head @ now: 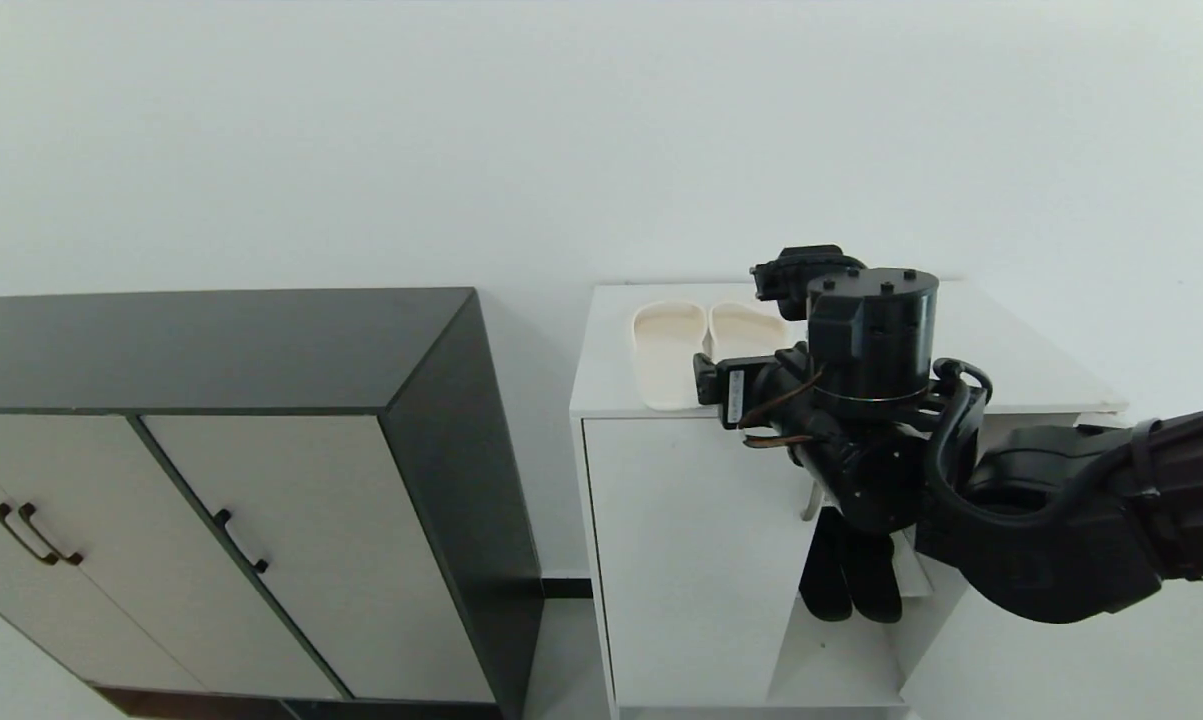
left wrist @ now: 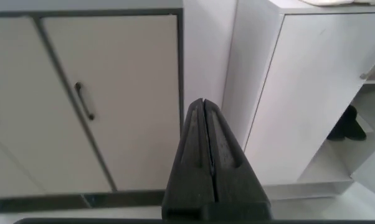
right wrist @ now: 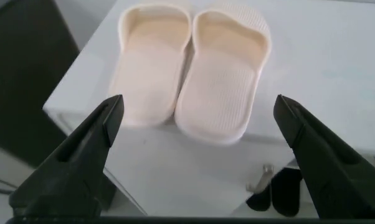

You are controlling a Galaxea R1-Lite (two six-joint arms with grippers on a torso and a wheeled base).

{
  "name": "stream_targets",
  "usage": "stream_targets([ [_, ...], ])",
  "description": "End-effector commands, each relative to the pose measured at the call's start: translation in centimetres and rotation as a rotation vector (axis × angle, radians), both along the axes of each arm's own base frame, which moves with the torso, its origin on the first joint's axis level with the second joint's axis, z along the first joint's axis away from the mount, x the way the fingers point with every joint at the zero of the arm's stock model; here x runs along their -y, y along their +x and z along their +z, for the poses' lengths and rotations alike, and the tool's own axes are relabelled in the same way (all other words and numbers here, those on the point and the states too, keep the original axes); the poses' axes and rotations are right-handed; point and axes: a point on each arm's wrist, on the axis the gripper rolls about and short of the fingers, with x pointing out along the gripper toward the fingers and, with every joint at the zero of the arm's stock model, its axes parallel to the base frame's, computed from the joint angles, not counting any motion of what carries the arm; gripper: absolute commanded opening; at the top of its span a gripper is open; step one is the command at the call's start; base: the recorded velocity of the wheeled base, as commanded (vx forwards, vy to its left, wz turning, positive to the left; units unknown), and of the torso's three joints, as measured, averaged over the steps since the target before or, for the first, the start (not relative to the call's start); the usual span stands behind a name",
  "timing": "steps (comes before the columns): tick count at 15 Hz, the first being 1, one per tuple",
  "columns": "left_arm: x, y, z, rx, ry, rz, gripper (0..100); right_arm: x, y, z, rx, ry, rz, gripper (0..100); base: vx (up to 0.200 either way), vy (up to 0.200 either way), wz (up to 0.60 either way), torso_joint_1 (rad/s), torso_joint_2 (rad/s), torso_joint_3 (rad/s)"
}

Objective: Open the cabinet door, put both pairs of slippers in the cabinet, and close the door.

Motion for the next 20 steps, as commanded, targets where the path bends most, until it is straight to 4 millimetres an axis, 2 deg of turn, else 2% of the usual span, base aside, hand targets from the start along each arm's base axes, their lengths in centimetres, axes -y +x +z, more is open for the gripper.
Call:
stream_targets([
  [1, 0.0, 0.0, 0.0, 0.000, 0.000, 0.000, 0, -0.3, 0.2, -0.5, -0.010, -0.002, 0.003, 100, 0.200, 0.000, 0.00, 0.012, 0.00, 0.002],
  [3, 0.0, 0.0, 0.0, 0.000, 0.000, 0.000, 0, -0.7, 0.4, -1.2, -0.027, -0.004, 0.005, 100, 0.200, 0.000, 0.00, 0.002, 0.00, 0.002],
  [6, 0.0, 0.0, 0.0, 0.000, 0.000, 0.000, 0, -1.1, 0.9, -0.4, -0.091, -0.024, -0.004, 100, 0.200, 0.000, 0.00, -0.001, 0.00, -0.001],
  [9, 0.0, 0.0, 0.0, 0.000, -0.002, 0.000, 0, -1.6, 1.3, 0.1, -0.157, -0.009, -0.012, 100, 0.000, 0.000, 0.00, 0.000, 0.00, 0.000],
  [13, 0.0, 0.0, 0.0, 0.000, -0.002, 0.002, 0, -2.4, 2.1, -1.5, -0.174, -0.023, -0.014, 100, 0.000, 0.000, 0.00, 0.000, 0.00, 0.000],
  [17, 0.0, 0.0, 0.0, 0.000, 0.000, 0.003, 0, -3.0, 5.0, -3.6, -0.141, -0.009, -0.032, 100, 0.000, 0.000, 0.00, 0.000, 0.00, 0.000],
  [20, 0.0, 0.0, 0.0, 0.000, 0.002, 0.003, 0, -3.0, 6.5, -4.1, -0.125, -0.020, -0.042, 100, 0.000, 0.000, 0.00, 0.000, 0.00, 0.000],
])
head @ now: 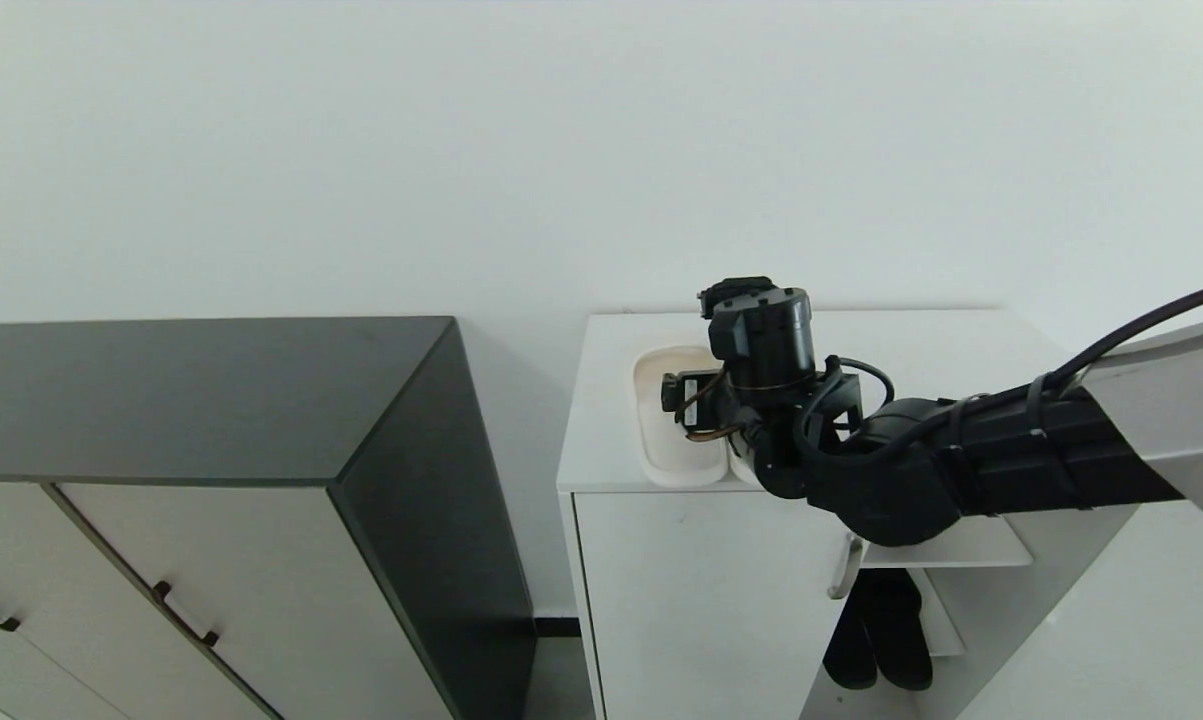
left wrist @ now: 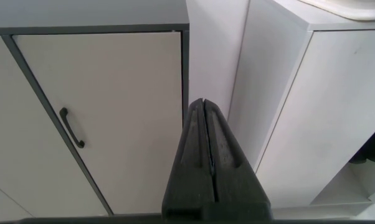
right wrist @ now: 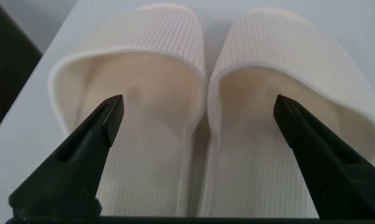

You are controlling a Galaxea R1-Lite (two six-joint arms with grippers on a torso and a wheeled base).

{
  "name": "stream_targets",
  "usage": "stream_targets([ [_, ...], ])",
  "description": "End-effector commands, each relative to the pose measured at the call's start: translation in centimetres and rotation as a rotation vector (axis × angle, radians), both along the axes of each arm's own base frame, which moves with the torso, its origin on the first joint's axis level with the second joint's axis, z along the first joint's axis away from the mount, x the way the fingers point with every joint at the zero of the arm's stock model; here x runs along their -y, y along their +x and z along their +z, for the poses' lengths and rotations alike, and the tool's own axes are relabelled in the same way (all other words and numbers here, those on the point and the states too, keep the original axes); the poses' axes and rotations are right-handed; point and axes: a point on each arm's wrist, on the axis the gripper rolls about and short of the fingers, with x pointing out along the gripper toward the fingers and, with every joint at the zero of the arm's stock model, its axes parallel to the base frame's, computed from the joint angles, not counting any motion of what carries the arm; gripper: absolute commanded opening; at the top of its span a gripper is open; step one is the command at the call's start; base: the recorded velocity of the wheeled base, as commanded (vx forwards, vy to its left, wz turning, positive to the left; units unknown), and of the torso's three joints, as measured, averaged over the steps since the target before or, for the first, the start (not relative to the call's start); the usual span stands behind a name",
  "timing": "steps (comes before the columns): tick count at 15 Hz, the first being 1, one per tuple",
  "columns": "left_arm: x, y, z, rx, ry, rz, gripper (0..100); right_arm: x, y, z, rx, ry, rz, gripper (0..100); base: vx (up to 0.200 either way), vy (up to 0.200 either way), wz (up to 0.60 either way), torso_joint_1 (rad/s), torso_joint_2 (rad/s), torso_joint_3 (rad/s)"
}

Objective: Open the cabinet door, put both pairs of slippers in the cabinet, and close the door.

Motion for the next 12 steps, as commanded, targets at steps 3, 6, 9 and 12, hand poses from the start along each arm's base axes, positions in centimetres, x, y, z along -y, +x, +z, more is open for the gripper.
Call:
stream_targets([
  [3, 0.0, 0.0, 0.0, 0.000, -0.001, 0.000, 0, -1.0, 2.5, -1.5, 0.005, -0.012, -0.021, 100, 0.000, 0.000, 0.00, 0.000, 0.00, 0.000],
  [6, 0.0, 0.0, 0.0, 0.000, -0.001, 0.000, 0, -1.1, 3.6, -1.5, 0.023, -0.013, -0.034, 0, 0.000, 0.000, 0.00, 0.000, 0.00, 0.000],
  [9, 0.0, 0.0, 0.0, 0.000, -0.001, 0.000, 0, -1.2, 4.1, -1.2, 0.037, -0.016, -0.036, 0, 0.000, 0.000, 0.00, 0.000, 0.00, 0.000],
  [12, 0.0, 0.0, 0.0, 0.000, -0.001, 0.000, 0, -1.1, 4.0, -0.7, 0.046, -0.009, -0.037, 0, 0.000, 0.000, 0.00, 0.000, 0.00, 0.000],
])
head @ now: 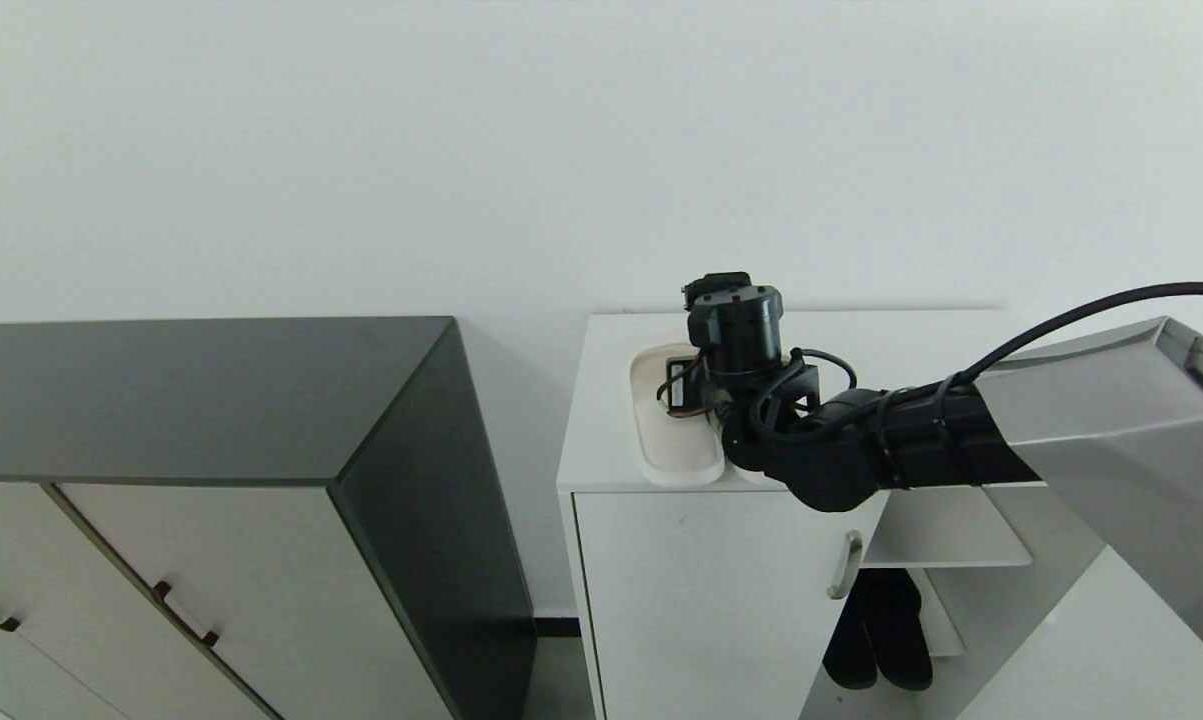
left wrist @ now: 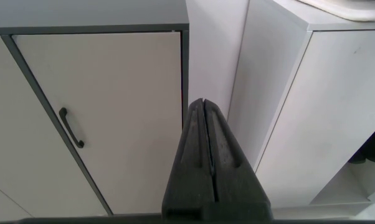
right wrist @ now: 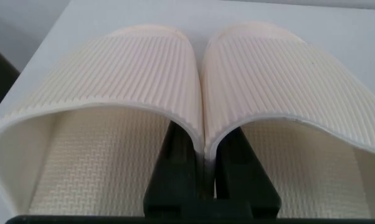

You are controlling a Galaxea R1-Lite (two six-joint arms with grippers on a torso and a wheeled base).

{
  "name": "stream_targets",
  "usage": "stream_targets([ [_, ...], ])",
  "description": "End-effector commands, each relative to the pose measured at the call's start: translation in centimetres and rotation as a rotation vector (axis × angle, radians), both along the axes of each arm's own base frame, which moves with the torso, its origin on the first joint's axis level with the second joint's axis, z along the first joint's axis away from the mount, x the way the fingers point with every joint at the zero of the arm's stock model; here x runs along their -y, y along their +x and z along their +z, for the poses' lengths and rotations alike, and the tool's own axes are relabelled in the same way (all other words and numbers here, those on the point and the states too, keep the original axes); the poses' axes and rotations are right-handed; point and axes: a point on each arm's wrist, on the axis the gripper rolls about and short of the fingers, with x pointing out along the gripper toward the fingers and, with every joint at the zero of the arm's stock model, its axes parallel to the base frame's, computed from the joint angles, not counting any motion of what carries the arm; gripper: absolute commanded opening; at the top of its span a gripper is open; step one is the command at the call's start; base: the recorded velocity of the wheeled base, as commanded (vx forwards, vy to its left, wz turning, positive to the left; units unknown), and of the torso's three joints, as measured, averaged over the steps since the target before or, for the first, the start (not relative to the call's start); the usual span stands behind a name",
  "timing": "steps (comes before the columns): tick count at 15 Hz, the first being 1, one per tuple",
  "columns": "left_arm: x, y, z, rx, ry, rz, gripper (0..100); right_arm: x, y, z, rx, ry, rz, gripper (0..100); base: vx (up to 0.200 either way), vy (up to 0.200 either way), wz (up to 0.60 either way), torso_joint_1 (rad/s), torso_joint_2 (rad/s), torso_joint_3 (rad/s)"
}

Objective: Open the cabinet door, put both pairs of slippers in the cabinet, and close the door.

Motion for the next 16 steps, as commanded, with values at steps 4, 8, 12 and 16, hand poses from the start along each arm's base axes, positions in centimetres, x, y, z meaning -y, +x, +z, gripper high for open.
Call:
stream_targets([
  [4, 0.0, 0.0, 0.0, 0.000, -0.003, 0.000, 0, 1.2, -2.5, 3.0, 0.027, 0.027, 0.020, 0, 0.000, 0.000, 0.00, 0.000, 0.00, 0.000],
  [8, 0.0, 0.0, 0.0, 0.000, -0.003, 0.000, 0, 3.4, -6.0, 4.5, 0.006, 0.027, 0.090, 0, 0.000, 0.000, 0.00, 0.000, 0.00, 0.000],
  [12, 0.0, 0.0, 0.0, 0.000, -0.003, 0.000, 0, 6.5, -10.7, 4.7, -0.039, 0.009, 0.167, 0, 0.000, 0.000, 0.00, 0.000, 0.00, 0.000],
  [16, 0.0, 0.0, 0.0, 0.000, 0.000, 0.000, 0, 8.5, -15.1, 4.6, -0.054, -0.011, 0.225, 0, 0.000, 0.000, 0.00, 0.000, 0.00, 0.000],
])
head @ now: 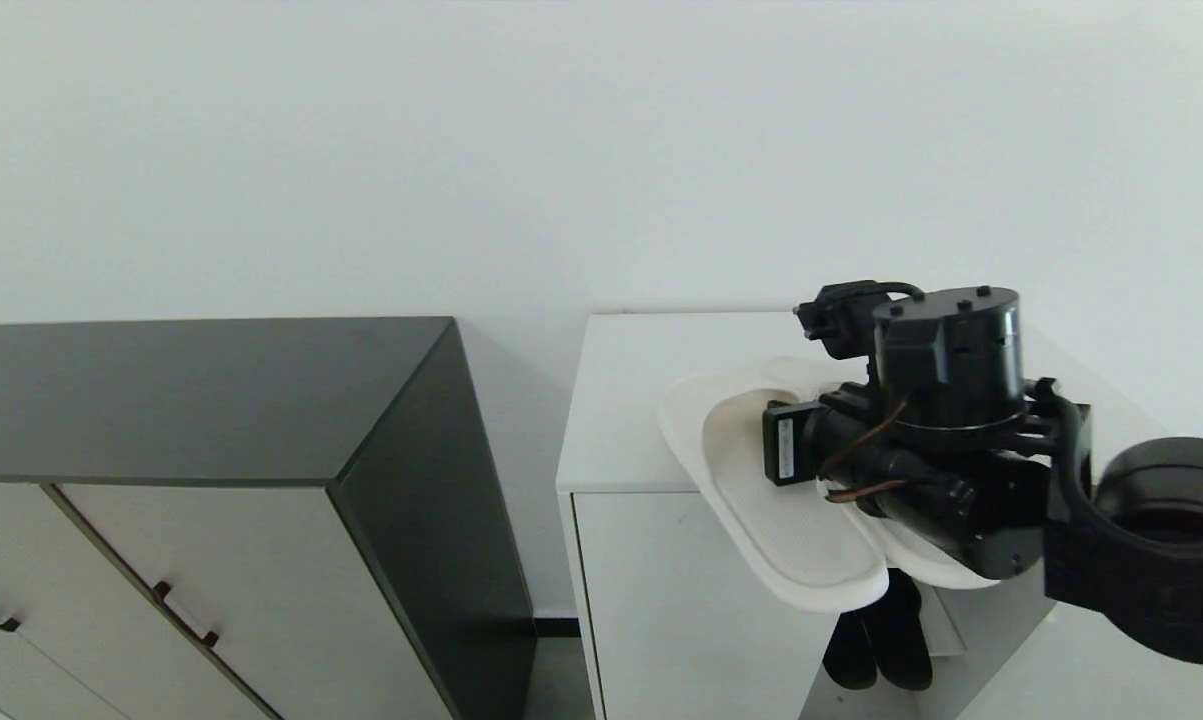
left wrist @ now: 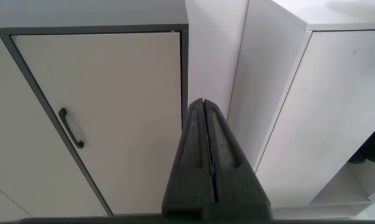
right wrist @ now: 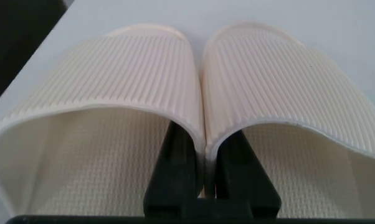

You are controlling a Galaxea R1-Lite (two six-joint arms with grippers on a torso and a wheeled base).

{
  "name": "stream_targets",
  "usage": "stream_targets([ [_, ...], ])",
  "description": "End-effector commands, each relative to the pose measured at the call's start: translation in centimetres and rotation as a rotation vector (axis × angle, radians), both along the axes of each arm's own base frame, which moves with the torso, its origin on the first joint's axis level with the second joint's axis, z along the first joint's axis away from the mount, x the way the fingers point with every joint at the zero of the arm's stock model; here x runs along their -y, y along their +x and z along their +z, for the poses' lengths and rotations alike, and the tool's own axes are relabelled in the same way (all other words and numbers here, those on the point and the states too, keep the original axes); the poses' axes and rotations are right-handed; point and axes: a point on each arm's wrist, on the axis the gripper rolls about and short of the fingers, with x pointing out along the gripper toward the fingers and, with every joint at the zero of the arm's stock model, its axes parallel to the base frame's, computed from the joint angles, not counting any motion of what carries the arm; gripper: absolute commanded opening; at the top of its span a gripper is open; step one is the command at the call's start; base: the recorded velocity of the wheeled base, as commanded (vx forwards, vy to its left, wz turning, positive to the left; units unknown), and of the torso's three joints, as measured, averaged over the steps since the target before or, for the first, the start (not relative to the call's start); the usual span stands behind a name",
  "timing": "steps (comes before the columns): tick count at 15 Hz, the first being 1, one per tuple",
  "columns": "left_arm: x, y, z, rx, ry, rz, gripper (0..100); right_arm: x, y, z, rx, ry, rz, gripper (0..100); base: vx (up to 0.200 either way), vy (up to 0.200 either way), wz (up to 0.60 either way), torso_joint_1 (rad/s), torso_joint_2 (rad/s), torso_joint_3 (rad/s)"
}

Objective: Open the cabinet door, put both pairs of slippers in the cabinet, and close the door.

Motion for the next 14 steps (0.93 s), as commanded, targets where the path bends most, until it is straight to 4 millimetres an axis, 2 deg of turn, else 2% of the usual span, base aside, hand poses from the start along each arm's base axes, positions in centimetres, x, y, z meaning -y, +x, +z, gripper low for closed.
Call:
stream_targets([
  [1, 0.0, 0.0, 0.0, 0.000, 0.000, 0.000, 0, 1.0, -2.6, 1.5, 0.031, 0.031, 0.041, 0, 0.000, 0.000, 0.00, 0.000, 0.00, 0.000],
  [3, 0.0, 0.0, 0.0, 0.000, 0.003, 0.000, 0, 0.8, -3.3, 0.7, 0.014, 0.006, 0.054, 0, 0.000, 0.000, 0.00, 0.000, 0.00, 0.000],
  [10, 0.0, 0.0, 0.0, 0.000, 0.002, 0.000, 0, 0.8, -3.2, 0.4, 0.006, 0.003, 0.053, 0, 0.000, 0.000, 0.00, 0.000, 0.00, 0.000],
  [14, 0.0, 0.0, 0.0, 0.000, 0.000, -0.001, 0, 0.6, -3.4, 0.3, 0.005, 0.003, 0.062, 0, -0.200, 0.000, 0.00, 0.011, 0.00, 0.002],
])
